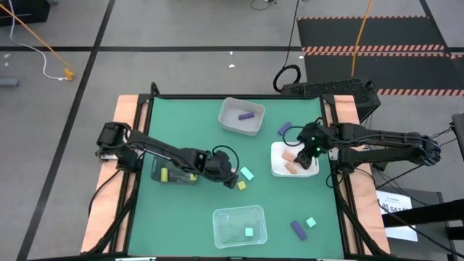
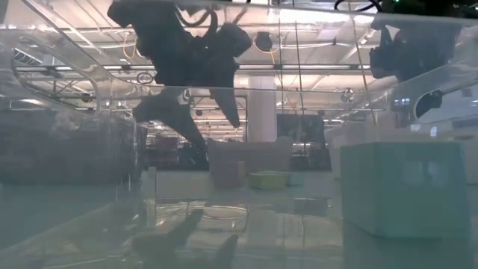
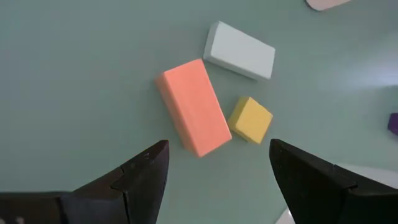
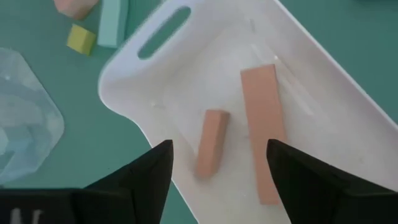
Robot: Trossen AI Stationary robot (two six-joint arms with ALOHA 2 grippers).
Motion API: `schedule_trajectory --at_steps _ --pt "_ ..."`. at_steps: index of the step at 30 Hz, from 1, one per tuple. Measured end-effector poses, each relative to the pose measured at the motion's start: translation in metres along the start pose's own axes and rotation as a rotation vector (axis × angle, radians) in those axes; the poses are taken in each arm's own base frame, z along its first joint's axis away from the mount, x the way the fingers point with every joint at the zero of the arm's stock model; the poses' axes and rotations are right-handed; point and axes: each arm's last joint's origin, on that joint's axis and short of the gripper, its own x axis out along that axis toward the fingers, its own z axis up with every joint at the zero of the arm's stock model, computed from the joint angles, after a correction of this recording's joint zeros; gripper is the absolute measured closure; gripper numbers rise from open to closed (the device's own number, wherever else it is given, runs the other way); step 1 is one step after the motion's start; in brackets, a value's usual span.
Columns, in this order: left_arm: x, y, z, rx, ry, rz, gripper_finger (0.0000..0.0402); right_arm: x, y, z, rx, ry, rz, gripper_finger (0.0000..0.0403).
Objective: Sort & place blocks by color
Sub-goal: Put the pink block into the white bin
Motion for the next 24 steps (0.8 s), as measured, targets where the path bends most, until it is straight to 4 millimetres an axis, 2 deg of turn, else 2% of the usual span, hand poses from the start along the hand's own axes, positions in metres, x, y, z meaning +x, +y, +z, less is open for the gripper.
schedule_trajectory --at_steps 14,24 --pt "0.034 0.010 -0.001 0.004 0.001 0.067 0.0128 -0.001 0.006 0.010 -0.022 -0.099 0.063 0.0152" --pt "0.043 0.015 0.003 0.001 0.001 0.089 0.0129 -0.001 0.008 0.012 -0.029 -0.126 0.079 0.0151"
